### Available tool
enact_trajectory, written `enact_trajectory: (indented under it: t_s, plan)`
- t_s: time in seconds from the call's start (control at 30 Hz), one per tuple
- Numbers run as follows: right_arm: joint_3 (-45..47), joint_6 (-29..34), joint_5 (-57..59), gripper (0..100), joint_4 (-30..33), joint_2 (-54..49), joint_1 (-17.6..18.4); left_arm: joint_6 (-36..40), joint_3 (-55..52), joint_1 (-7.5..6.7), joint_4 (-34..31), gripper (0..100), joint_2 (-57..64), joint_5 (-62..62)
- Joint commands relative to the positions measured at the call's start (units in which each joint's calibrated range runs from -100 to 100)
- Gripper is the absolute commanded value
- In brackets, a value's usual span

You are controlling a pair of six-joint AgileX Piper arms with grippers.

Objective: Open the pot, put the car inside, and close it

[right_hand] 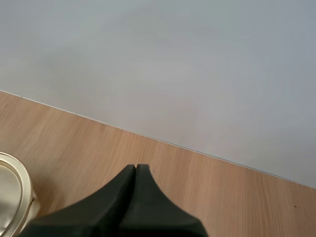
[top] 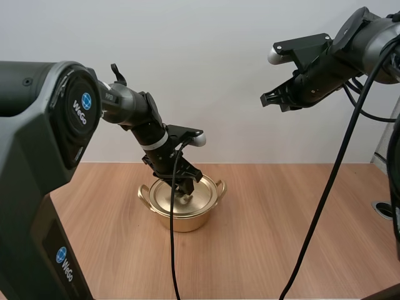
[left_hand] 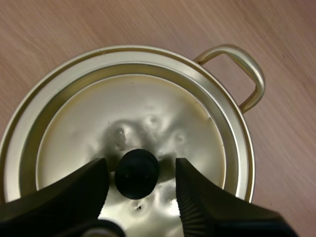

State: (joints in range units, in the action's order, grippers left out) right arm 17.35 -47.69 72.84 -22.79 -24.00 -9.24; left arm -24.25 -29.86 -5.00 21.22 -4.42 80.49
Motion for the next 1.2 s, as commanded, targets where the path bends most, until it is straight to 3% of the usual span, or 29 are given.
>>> enact_trajectory:
  t_s: [0.0,0.23,0.3,0.37,0.43,0.6,0.7,0.73,0.83,0.97,1.03,1.17]
  plan:
    - [-0.09,0.0,0.06,0,-0.02,-0.04,0.0,0.05,-0.06,0.03,-0.09,77,0.25,0.6]
    - [-0.09,0.0,0.06,0,-0.02,-0.04,0.0,0.86,4.85,0.03,-0.2,76,5.82,4.54]
    - [-0.09,0.0,0.06,0,-0.02,-0.04,0.0,1.45,7.93,0.03,-0.2,69,8.72,6.06]
    - [-0.09,0.0,-0.16,0,-0.23,-0.04,0.0,2.42,11.65,0.03,-0.2,40,11.95,6.66]
    - [-0.09,0.17,-1.07,0,-1.75,-0.04,0.0,2.45,14.74,0.03,-0.2,0,15.73,6.45]
    - [-0.09,0.97,-1.46,0,-9.05,-0.04,0.0,3.65,17.81,0.11,-0.1,0,25.28,-3.64]
    - [-0.09,6.97,4.44,0,-13.23,-0.47,0.0,3.65,17.81,0.11,0.78,0,30.75,-7.27]
    - [-0.09,6.7,6.2,0,-15.24,-0.73,0.06,3.77,17.81,0.11,0.91,0,32.67,-7.27]
    - [0.24,-2.0,8.82,0,-19.5,-3.49,1.26,5.92,17.95,0.11,1.34,0,38.5,0.3]
    - [3.52,-3.0,-8.0,0,-20.19,-14.74,4.07,7.35,18.24,0.04,6.77,0,44.74,1.21]
    - [5.53,-2.58,-13.8,0,-20.05,-20.31,5.39,12.95,17.76,0.04,3.37,0,48.24,-6.12]
    - [11.44,-0.5,-21.44,0,-16.92,-31.63,6.18,27.92,15.04,0.61,-12.45,0,56.77,-17.21]
